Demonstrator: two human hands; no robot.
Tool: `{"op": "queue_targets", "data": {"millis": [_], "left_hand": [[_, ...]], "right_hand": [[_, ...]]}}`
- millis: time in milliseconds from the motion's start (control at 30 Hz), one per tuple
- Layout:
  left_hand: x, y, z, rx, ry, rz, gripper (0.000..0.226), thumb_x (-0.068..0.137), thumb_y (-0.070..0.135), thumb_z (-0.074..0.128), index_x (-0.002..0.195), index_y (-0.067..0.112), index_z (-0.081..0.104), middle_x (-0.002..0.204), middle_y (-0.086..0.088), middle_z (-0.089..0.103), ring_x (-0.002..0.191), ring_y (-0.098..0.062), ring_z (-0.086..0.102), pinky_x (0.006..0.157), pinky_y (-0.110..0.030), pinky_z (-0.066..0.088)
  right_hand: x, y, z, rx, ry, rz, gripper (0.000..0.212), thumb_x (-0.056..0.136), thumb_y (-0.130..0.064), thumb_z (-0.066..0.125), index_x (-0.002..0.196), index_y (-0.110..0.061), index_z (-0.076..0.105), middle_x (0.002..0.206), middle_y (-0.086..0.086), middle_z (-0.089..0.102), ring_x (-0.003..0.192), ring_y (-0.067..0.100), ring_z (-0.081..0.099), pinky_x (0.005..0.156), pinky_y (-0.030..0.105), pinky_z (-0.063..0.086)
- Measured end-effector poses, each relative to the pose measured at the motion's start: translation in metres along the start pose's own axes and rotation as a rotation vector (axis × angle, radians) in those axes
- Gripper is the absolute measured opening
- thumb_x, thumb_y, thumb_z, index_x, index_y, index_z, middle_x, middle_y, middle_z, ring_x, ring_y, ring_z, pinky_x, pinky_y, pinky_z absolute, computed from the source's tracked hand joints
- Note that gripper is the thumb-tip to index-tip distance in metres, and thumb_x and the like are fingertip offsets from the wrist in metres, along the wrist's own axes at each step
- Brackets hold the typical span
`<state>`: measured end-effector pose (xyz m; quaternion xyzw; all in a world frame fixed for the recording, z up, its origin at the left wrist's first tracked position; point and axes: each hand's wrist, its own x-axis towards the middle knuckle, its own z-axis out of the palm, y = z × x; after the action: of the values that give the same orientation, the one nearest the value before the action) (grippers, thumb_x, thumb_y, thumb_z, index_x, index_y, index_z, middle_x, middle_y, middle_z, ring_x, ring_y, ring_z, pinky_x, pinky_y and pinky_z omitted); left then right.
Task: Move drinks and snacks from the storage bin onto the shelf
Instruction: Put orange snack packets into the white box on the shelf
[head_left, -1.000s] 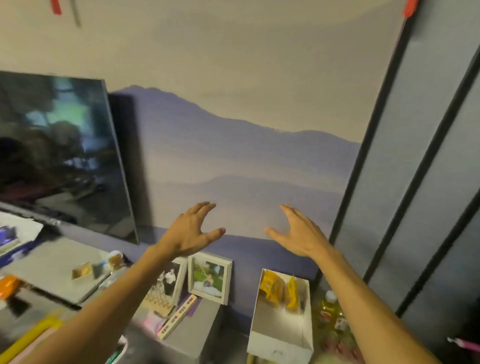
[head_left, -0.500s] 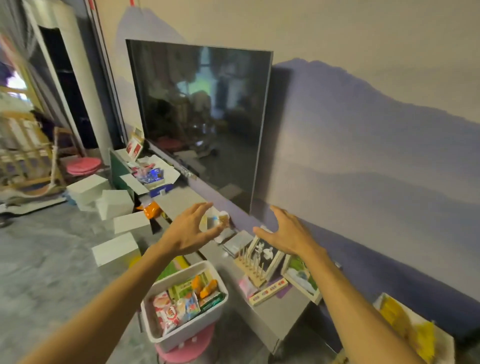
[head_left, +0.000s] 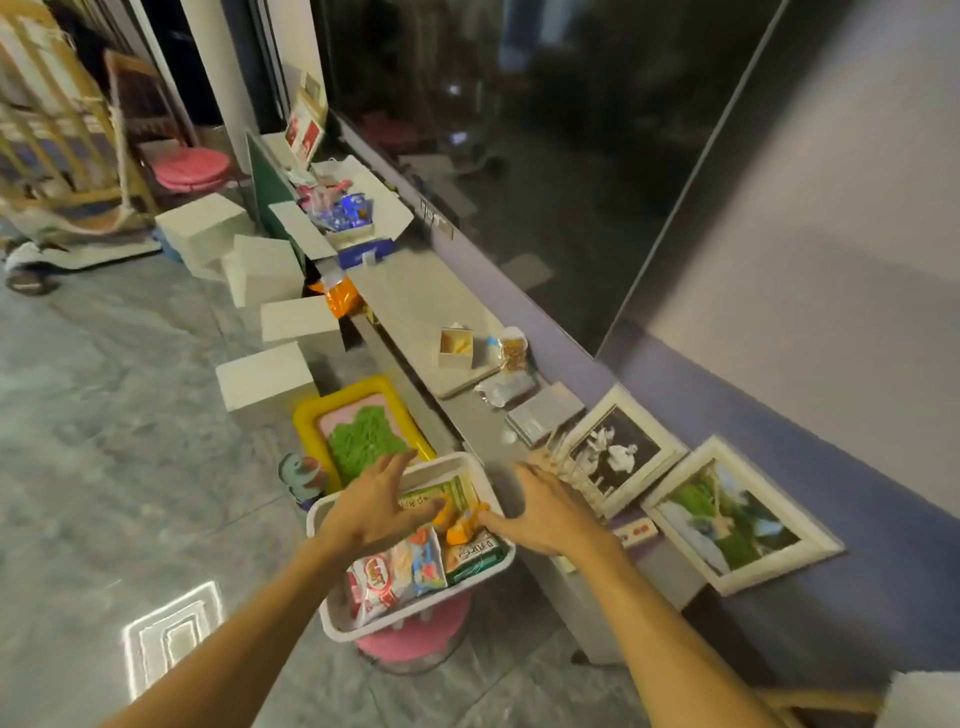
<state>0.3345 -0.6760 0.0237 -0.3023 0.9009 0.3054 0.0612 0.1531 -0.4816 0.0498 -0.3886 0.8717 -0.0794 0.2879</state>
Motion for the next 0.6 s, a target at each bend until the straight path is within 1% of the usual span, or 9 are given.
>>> {"op": "queue_targets", "data": {"millis": [67,133,233,300,367,400,467,533,600], "left_hand": [[0.030,-0.032,0.050,0.001,-0.041,-0.055,0.106,0.078,0.091,0.052,0.161,0.031,0.029,0.162,-0.002,0.042,0.138,-0.028,0.052,0.110,-0.043,0.047],[0.061,-0.063,0.101,0.016,-0.064,-0.079,0.110,0.072,0.096,0.049,0.160,0.034,0.026,0.163,-0.001,0.041,0.135,-0.029,0.054,0.106,-0.045,0.050],[0.104,-0.100,0.169,0.029,-0.099,-0.095,0.114,0.073,0.089,0.055,0.163,0.030,0.020,0.169,-0.001,0.031,0.140,-0.031,0.051,0.104,-0.047,0.052],[0.130,-0.117,0.207,0.011,-0.124,-0.101,0.112,0.078,0.078,0.065,0.165,0.027,0.017,0.169,-0.002,0.029,0.140,-0.031,0.051,0.104,-0.045,0.051],[0.153,-0.134,0.238,-0.034,-0.132,-0.092,0.108,0.083,0.063,0.075,0.165,0.025,0.016,0.169,-0.005,0.029,0.141,-0.032,0.050,0.109,-0.043,0.048],[0.163,-0.140,0.250,-0.055,-0.135,-0.085,0.107,0.084,0.057,0.077,0.165,0.024,0.017,0.168,-0.006,0.029,0.141,-0.032,0.050,0.111,-0.043,0.046],[0.177,-0.148,0.267,-0.079,-0.131,-0.074,0.104,0.083,0.051,0.078,0.165,0.024,0.021,0.166,-0.007,0.035,0.137,-0.032,0.053,0.109,-0.040,0.047],[0.184,-0.151,0.277,-0.120,-0.095,-0.072,0.100,0.077,0.052,0.074,0.162,0.026,0.029,0.160,-0.008,0.046,0.133,-0.032,0.056,0.106,-0.038,0.048],[0.189,-0.152,0.282,-0.177,-0.035,-0.078,0.091,0.075,0.050,0.073,0.156,0.026,0.040,0.149,-0.007,0.059,0.129,-0.032,0.060,0.103,-0.037,0.047]], "right_hand": [[0.041,0.022,0.035,-0.030,-0.061,-0.040,0.088,0.081,-0.079,0.066,0.151,-0.030,0.045,0.153,-0.001,0.054,0.132,0.026,0.059,0.102,0.043,0.052],[0.086,0.047,0.075,-0.067,-0.108,-0.078,0.087,0.076,-0.083,0.064,0.146,-0.033,0.048,0.147,-0.006,0.057,0.128,0.022,0.061,0.098,0.041,0.054],[0.155,0.082,0.137,-0.133,-0.168,-0.147,0.078,0.075,-0.081,0.067,0.133,-0.032,0.052,0.138,-0.007,0.059,0.123,0.019,0.061,0.096,0.042,0.056],[0.191,0.098,0.172,-0.177,-0.187,-0.227,0.078,0.078,-0.077,0.070,0.136,-0.028,0.053,0.145,-0.005,0.055,0.131,0.021,0.055,0.107,0.042,0.049],[0.220,0.113,0.201,-0.210,-0.191,-0.314,0.091,0.080,-0.077,0.071,0.152,-0.026,0.046,0.160,-0.002,0.045,0.146,0.021,0.044,0.121,0.042,0.037],[0.234,0.120,0.215,-0.226,-0.198,-0.346,0.097,0.080,-0.079,0.070,0.157,-0.026,0.043,0.165,-0.002,0.041,0.151,0.021,0.039,0.125,0.043,0.032],[0.254,0.131,0.236,-0.240,-0.199,-0.379,0.095,0.079,-0.084,0.066,0.154,-0.029,0.046,0.162,-0.003,0.045,0.149,0.019,0.041,0.124,0.049,0.034],[0.268,0.138,0.249,-0.234,-0.176,-0.418,0.081,0.079,-0.086,0.064,0.140,-0.033,0.056,0.150,-0.007,0.053,0.139,0.017,0.049,0.117,0.055,0.040],[0.272,0.139,0.254,-0.205,-0.154,-0.445,0.068,0.081,-0.083,0.065,0.129,-0.035,0.061,0.140,-0.010,0.058,0.128,0.014,0.055,0.109,0.051,0.047]]}}
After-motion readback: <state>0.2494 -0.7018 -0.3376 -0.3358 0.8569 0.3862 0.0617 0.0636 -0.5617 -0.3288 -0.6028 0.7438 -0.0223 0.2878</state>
